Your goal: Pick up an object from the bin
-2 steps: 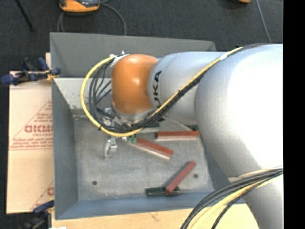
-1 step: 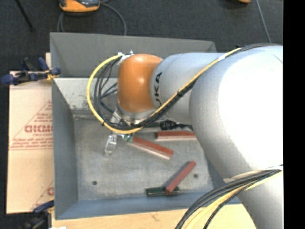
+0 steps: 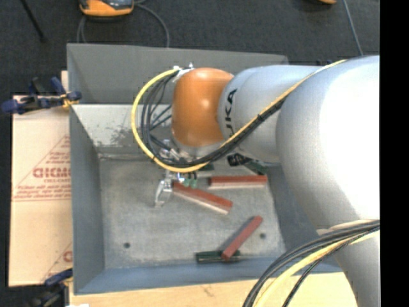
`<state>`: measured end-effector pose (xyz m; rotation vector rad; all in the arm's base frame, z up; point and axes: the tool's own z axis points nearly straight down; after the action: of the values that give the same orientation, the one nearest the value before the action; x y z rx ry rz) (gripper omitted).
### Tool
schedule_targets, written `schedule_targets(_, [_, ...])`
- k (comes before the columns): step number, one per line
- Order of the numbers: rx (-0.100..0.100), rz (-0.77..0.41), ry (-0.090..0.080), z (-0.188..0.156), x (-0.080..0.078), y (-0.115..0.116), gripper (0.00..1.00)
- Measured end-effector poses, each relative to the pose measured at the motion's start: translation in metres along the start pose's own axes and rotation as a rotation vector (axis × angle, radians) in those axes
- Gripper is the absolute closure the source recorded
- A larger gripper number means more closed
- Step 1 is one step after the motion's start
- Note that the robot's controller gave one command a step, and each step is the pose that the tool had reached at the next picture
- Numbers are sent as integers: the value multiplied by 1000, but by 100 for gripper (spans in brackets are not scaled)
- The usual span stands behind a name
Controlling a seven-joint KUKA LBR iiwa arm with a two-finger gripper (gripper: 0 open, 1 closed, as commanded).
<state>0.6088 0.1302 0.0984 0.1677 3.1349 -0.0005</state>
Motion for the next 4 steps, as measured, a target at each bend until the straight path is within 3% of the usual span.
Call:
schedule_targets(1, [0,-228,-3,0,-4,-18,0])
schedule_targets(2, [-1,-223,-2,2,-5,-21,0])
schedule_targets(3, [1,-149,-1,13,-6,-42,0])
schedule_targets(4, [-1,-427,0,9,-30,-90,100])
